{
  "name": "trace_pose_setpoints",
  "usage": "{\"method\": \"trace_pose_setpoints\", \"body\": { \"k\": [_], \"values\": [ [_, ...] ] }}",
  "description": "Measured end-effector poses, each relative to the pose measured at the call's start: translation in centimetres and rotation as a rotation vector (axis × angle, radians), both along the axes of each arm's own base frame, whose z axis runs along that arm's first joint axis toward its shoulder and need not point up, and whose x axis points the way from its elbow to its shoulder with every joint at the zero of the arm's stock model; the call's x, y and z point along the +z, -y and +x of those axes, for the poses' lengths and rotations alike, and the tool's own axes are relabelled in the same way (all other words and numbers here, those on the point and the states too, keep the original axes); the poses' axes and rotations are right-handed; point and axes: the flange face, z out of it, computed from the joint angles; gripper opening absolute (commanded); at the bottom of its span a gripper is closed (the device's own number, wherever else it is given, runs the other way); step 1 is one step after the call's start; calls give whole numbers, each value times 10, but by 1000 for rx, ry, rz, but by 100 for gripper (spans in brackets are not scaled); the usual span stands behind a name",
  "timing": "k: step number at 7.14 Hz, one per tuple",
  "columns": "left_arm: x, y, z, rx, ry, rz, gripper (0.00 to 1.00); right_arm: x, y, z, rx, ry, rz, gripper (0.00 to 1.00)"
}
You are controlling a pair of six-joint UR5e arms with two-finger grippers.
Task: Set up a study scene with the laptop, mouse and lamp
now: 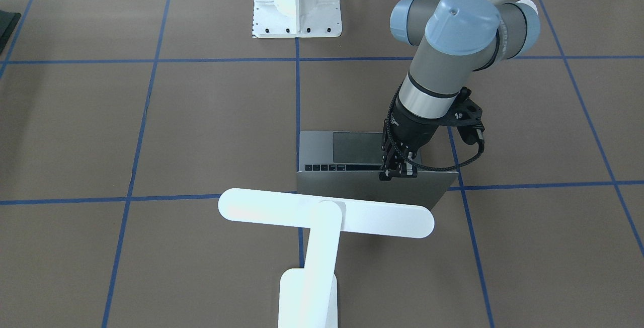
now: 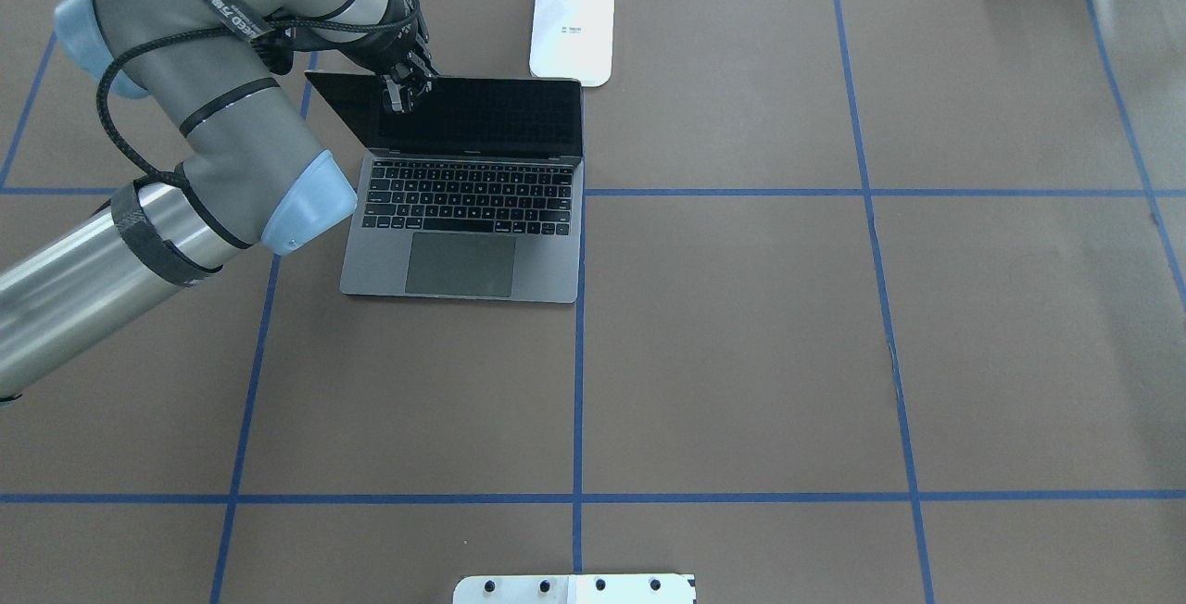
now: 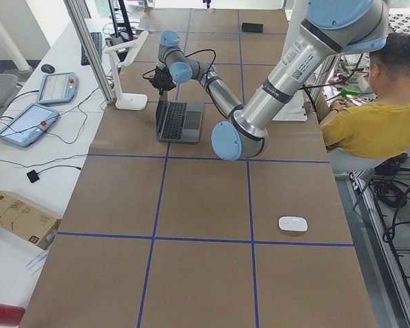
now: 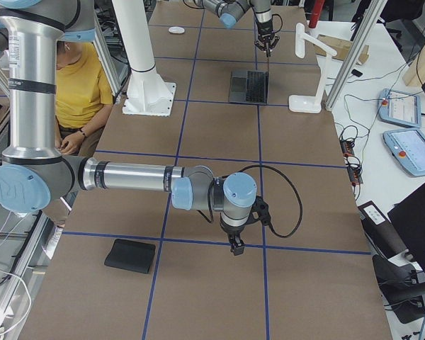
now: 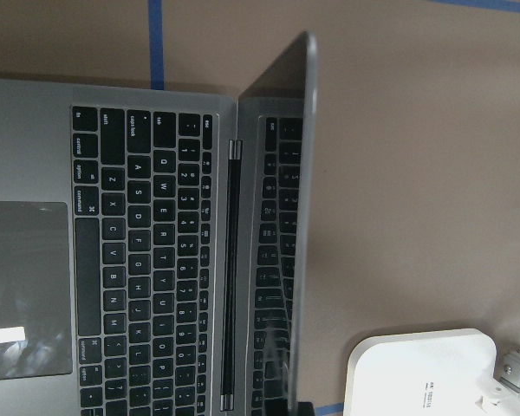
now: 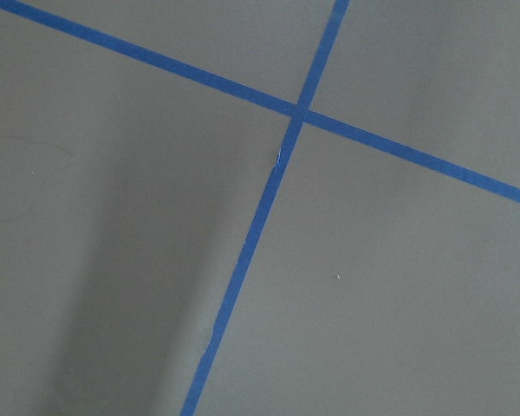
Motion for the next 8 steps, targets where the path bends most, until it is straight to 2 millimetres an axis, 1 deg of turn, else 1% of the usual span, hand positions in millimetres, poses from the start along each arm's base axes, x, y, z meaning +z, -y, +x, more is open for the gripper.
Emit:
{"method": "trace_pose_setpoints", "body": {
  "k": [3,4,5,6,7,8],
  "values": [
    [-4,-2,-4,4,-2,11,100,0,0,0,0,0,0,100],
    [-9,-2,-10,1,-11,19,100,0,0,0,0,0,0,100],
    [-16,-6,-21,-1,-27,31,100,0,0,0,0,0,0,100],
    [-18,-15,-39,19,-45,62,100,0,0,0,0,0,0,100],
    [-13,-34,-61,88,-46,144,100,0,0,0,0,0,0,100],
    [1,-60,-85,180,-27,259,100,0,0,0,0,0,1,100]
  ]
}}
